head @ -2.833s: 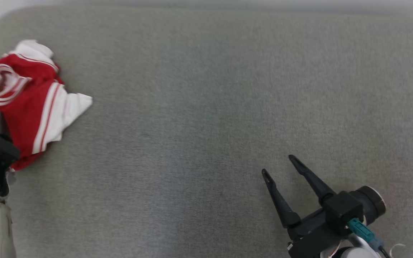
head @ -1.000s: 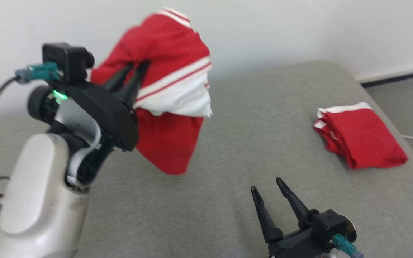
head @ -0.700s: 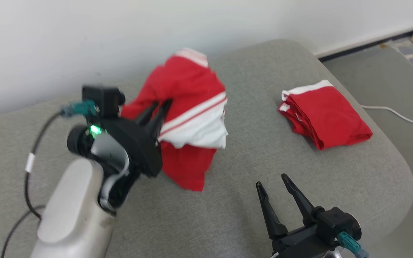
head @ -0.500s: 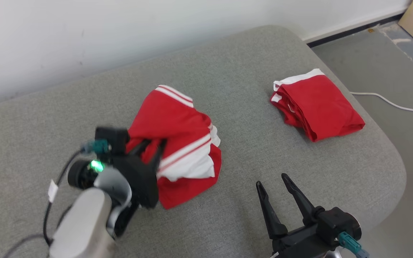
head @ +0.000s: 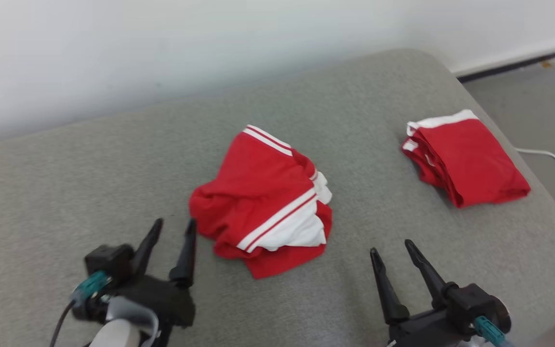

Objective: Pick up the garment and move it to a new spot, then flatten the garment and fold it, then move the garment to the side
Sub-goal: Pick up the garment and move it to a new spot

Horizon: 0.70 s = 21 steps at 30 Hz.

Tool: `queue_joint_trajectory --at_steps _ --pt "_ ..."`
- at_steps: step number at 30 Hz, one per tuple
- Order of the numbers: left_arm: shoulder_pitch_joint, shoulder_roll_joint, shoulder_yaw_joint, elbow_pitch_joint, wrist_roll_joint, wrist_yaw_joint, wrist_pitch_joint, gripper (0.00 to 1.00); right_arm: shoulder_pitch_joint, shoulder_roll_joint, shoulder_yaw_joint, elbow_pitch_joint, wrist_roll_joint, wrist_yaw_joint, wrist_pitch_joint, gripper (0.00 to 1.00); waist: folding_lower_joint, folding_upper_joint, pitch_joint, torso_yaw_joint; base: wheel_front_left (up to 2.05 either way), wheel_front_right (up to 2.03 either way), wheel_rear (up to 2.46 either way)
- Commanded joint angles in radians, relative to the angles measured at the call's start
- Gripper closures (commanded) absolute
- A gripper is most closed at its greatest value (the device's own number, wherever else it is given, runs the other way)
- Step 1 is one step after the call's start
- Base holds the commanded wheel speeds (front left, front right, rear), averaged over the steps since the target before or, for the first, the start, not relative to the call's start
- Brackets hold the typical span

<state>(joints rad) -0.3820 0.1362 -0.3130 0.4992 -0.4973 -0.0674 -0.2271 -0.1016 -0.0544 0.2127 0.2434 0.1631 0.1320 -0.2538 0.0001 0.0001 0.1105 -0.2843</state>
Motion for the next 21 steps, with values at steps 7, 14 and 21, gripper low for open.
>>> queue_joint_trajectory --at_steps 7,14,21 --pt "0.196 0.041 0.143 -0.184 0.023 0.099 -0.037 0.0 0.04 -0.028 -0.054 0.002 -0.018 -0.003 0.011 0.0 -0.0001 -0.0001 -0.112 0.133 0.0 0.0 0.0" --pt "0.381 0.023 0.254 -0.39 0.126 0.135 -0.038 0.0 0.067 -0.023 -0.108 0.021 -0.023 -0.003 0.006 0.0 -0.0001 -0.0001 -0.133 0.175 0.0 0.0 0.0" --pt "0.502 -0.015 0.314 -0.464 0.214 0.121 -0.038 0.0 0.085 -0.013 -0.133 0.064 -0.02 -0.003 0.004 0.0 -0.0001 -0.0001 -0.141 0.196 0.0 0.0 0.0"
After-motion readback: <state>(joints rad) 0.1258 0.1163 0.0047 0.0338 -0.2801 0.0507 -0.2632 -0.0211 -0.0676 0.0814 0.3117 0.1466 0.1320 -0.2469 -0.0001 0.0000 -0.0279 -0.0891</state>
